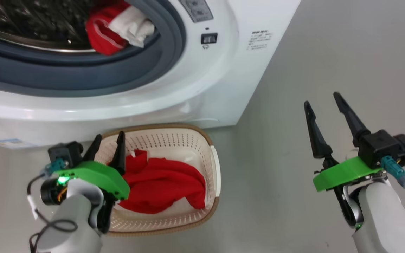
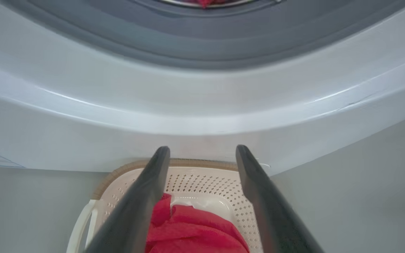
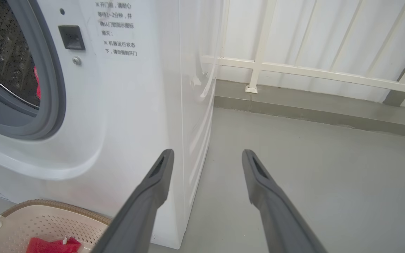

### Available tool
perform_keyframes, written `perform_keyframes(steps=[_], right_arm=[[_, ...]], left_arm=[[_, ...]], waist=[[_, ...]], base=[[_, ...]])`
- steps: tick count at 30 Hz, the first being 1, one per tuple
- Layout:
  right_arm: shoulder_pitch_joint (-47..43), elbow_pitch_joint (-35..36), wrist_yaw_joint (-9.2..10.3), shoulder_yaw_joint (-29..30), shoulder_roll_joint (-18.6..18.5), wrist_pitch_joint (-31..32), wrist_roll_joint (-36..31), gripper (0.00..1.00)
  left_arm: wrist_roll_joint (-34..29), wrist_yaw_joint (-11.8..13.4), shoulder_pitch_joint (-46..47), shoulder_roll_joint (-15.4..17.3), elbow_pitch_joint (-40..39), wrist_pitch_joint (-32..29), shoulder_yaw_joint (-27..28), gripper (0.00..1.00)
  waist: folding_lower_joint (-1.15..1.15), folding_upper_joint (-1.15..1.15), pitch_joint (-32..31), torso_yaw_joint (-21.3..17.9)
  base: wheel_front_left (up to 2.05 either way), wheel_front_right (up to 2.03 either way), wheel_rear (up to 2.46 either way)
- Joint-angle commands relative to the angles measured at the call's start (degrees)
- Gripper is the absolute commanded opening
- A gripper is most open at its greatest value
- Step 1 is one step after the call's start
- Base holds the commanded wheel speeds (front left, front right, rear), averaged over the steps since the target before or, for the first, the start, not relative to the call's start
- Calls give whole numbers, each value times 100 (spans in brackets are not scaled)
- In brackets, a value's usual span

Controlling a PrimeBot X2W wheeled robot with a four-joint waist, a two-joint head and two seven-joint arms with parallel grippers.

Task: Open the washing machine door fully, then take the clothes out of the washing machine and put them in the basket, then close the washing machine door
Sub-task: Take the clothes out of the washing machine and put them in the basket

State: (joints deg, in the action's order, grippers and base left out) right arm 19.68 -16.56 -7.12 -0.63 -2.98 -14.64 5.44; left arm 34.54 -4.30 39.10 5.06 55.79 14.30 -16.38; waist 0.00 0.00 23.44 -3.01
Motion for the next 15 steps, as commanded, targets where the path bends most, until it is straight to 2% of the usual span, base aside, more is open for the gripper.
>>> perform_keyframes(steps=[1, 7, 9, 15], right_arm=[[-140, 80, -36, -84, 11, -36, -20, 100], [-356, 30, -36, -26, 11, -36, -52, 100], [-462, 38, -36, 25, 11, -36, -71, 100], [-649, 101, -36, 88, 11, -36, -115, 100]], left_arm=[[-127, 60, -308, 201, -366, 68, 252, 100], [-454, 165, -1045, 214, -1443, 69, 643, 100], [-621, 230, -1389, 224, -2022, 69, 878, 100], [-906, 263, -1952, 185, -2955, 69, 1240, 100]], waist=[[0, 0, -369, 155], [0, 0, -808, 227], [0, 0, -1005, 235], [0, 0, -1313, 231]], base=[[0, 0, 0], [0, 0, 0], [0, 0, 0], [0, 0, 0]])
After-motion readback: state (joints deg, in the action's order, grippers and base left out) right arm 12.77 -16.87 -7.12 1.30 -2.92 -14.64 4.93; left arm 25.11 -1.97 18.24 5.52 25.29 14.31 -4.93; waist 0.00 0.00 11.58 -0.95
